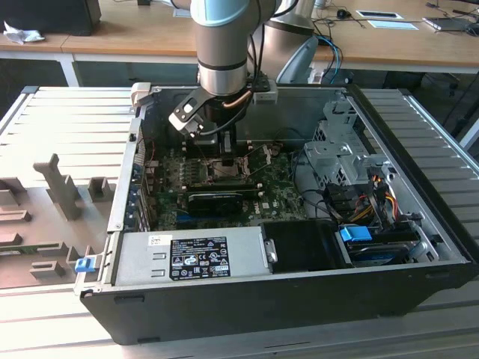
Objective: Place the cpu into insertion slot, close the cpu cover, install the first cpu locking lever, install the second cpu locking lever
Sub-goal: 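Place the cpu into insertion slot, then close the cpu cover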
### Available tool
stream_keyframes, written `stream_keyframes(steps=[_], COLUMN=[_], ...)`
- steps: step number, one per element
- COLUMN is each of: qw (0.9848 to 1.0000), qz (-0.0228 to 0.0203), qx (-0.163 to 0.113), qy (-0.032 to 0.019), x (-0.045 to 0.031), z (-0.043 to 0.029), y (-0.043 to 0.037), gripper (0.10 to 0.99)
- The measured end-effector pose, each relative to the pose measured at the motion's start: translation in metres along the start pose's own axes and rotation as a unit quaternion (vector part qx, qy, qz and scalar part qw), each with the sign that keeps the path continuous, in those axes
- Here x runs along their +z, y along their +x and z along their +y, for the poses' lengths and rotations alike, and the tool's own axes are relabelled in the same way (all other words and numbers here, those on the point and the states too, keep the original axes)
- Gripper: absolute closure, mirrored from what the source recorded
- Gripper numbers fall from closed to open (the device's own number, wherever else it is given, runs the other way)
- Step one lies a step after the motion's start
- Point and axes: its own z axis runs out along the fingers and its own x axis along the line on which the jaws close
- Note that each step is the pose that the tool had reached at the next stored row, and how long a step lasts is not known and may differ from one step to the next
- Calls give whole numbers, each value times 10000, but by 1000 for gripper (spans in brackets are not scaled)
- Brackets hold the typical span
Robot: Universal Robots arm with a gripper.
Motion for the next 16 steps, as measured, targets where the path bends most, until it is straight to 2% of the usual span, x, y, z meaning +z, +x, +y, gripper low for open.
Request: stream_keyframes(steps=[3, 9, 16], qw=[10000, 10000, 10000], qz=[-3, -3, -3], qx=[1, 0, 1], qy=[0, 2, 2], x=[-9, -5, -4], z=[1, 56, 66], y=[0, 2, 3], gripper=[980, 980, 980])
